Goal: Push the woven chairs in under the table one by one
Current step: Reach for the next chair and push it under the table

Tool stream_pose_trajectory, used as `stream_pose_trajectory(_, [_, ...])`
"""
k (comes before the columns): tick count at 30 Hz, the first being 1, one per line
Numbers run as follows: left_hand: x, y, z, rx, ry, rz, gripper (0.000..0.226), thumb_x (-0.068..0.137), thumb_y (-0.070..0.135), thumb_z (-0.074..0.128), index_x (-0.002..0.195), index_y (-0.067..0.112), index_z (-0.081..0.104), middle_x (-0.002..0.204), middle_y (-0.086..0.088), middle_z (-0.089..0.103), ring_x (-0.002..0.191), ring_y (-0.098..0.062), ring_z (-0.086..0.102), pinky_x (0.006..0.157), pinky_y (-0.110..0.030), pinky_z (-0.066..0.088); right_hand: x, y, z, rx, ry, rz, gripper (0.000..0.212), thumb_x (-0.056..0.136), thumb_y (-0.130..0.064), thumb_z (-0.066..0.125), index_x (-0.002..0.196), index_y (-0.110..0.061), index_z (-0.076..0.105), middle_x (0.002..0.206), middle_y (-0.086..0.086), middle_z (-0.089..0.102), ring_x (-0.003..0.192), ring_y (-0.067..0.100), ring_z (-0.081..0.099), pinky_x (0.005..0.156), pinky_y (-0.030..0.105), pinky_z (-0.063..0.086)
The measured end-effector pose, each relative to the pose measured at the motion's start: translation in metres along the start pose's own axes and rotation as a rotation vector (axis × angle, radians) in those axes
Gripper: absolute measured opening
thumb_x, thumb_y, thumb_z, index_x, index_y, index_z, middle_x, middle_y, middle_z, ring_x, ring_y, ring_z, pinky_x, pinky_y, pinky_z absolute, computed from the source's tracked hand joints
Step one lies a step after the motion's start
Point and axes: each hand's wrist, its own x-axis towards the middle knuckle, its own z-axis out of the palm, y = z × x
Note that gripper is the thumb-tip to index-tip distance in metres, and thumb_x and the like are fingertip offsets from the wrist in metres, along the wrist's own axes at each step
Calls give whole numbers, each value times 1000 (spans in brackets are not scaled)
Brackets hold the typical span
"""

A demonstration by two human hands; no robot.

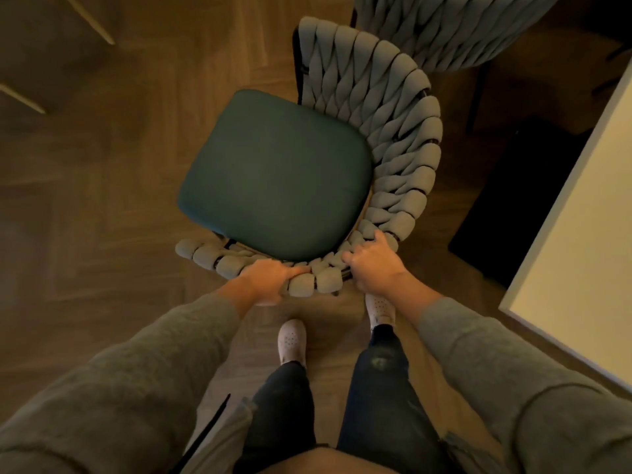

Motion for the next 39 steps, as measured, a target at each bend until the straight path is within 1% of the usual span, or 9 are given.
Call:
stream_pose_trajectory(3, [-37, -33, 19, 26, -17, -1, 69, 90, 30, 55, 149, 39, 21, 142, 1, 47, 120, -23, 53, 93, -36, 46, 9, -51, 2, 48, 5, -20, 24, 90, -28, 54, 112, -19, 57, 97, 5, 64, 97, 29, 59, 98, 47, 27])
stream_pose_trajectory(6, [-67, -59, 33, 37, -34, -33, 66, 90, 31, 55, 147, 44, 24, 143, 4, 47, 123, -20, 50, 95, -36, 44, 16, -73, 0, 131, -44, -144, 54, 86, -46, 62, 133, -25, 49, 121, 3, 60, 116, 25, 52, 99, 42, 27])
stream_pose_trajectory(10, [-74, -64, 35, 60, -128, -122, 79, 78, 47, 63, 146, 42, 23, 143, 4, 46, 127, -20, 46, 103, -41, 38, 17, -24, -18, -6, -49, -120, 101, 71, -65, 70, 152, -29, 21, 154, 6, 32, 145, 26, 19, 117, 52, 2])
stream_pose_trajectory(13, [-58, -41, 22, -58, -163, -138, 109, 65, 71, 69, 151, 30, 18, 146, -2, 43, 129, -25, 44, 106, -39, 36, 27, 40, -41, -254, -99, 3, 117, 66, -54, 80, 154, -24, 9, 160, 11, 17, 148, 30, 6, 116, 58, -3])
stream_pose_trajectory(15, [-41, -10, 17, -196, -93, -126, 112, 63, 75, 69, 151, 29, 17, 141, -3, 48, 123, -25, 50, 101, -36, 42, 35, 66, -48, -361, -143, 11, 106, 73, -38, 80, 154, -23, 12, 159, 11, 20, 148, 31, 7, 117, 59, 1])
stream_pose_trajectory(17, [-24, 20, 21, -277, 32, -136, 104, 68, 69, 70, 151, 29, 21, 134, -3, 53, 116, -24, 55, 94, -36, 48, 42, 78, -48, -388, -121, -50, 73, 84, -24, 68, 148, -26, 31, 151, 7, 36, 144, 31, 20, 117, 58, 8])
stream_pose_trajectory(21, [-6, 42, 31, -231, 265, -232, 73, 79, 52, 64, 143, 33, 35, 123, 0, 60, 105, -23, 61, 86, -38, 51, 47, 87, -41, -384, -4, -167, 28, 85, -29, 60, 114, -31, 61, 114, 1, 61, 113, 28, 52, 110, 48, 26])
stream_pose_trajectory(30, [-31, 38, 63, -181, 277, -91, 51, 81, 40, 59, 130, 29, 50, 103, 0, 67, 88, -22, 63, 71, -30, 45, 10, 57, -4, -201, 117, -121, 19, 78, -24, 64, 96, -26, 65, 93, 2, 64, 97, 27, 57, 98, 45, 35])
stream_pose_trajectory(39, [-97, -13, 98, 27, 36, 102, 67, 87, 49, 54, 146, 27, 32, 122, -2, 59, 97, -21, 59, 83, -33, 50, -46, -55, 50, 17, 175, 80, 24, 67, -15, 72, 91, -17, 69, 79, 6, 63, 82, 30, 60, 78, 40, 44])
